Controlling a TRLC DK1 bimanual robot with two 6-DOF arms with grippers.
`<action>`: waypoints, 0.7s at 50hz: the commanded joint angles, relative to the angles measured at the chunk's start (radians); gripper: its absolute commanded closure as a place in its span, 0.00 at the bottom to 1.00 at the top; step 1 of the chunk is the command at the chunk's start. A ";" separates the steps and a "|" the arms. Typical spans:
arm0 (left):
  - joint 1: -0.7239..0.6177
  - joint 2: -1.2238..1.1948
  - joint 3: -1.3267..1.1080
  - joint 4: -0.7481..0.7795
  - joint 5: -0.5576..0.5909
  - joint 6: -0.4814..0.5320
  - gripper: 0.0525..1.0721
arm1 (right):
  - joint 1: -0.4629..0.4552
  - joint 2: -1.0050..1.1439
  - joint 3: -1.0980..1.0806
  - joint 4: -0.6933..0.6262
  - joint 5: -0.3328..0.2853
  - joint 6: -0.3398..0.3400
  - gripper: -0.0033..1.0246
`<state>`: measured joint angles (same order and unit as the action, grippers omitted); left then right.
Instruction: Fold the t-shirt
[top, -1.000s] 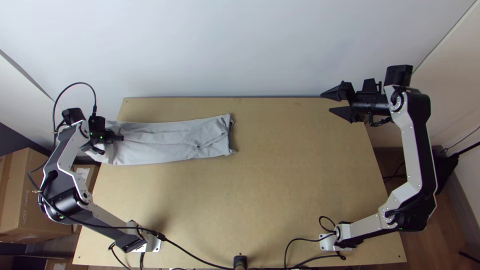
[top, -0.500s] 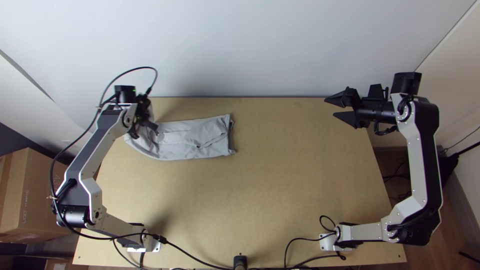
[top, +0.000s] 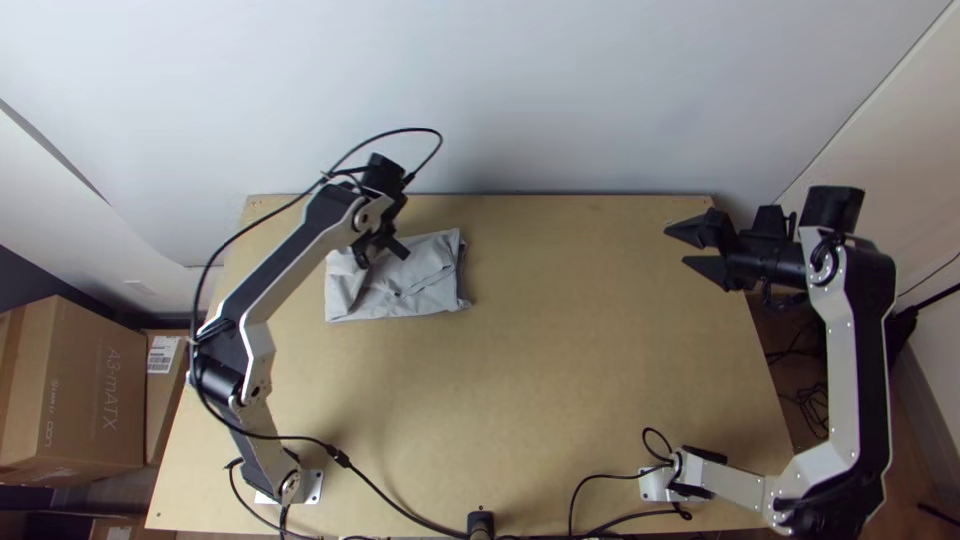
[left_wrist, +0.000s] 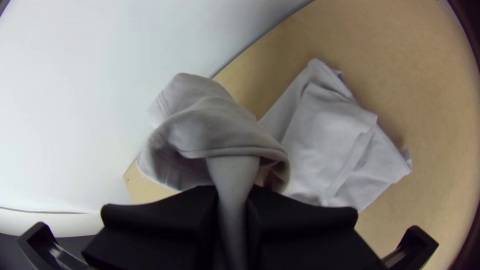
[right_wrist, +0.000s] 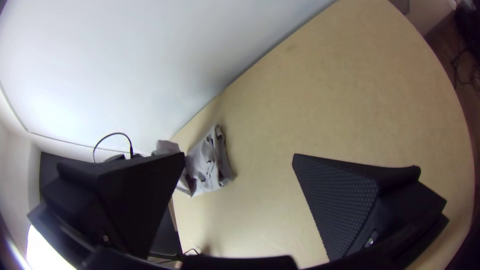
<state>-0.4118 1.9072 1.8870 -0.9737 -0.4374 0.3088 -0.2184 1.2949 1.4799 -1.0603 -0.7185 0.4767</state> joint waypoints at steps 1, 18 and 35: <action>-0.036 0.073 0.073 -0.026 -0.034 -0.071 0.98 | 0.008 -0.089 -0.084 0.002 0.001 -0.027 0.04; -0.173 0.325 0.311 -0.134 -0.041 -0.192 0.98 | 0.076 -0.175 -0.165 0.003 0.001 -0.047 0.04; -0.297 0.378 0.414 -0.095 -0.054 -0.228 0.04 | 0.232 -0.098 -0.182 0.075 0.047 -0.007 0.04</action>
<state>-0.6998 2.3035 2.2498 -1.0851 -0.4870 0.1188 -0.0528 1.1461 1.3228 -1.0275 -0.6876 0.4404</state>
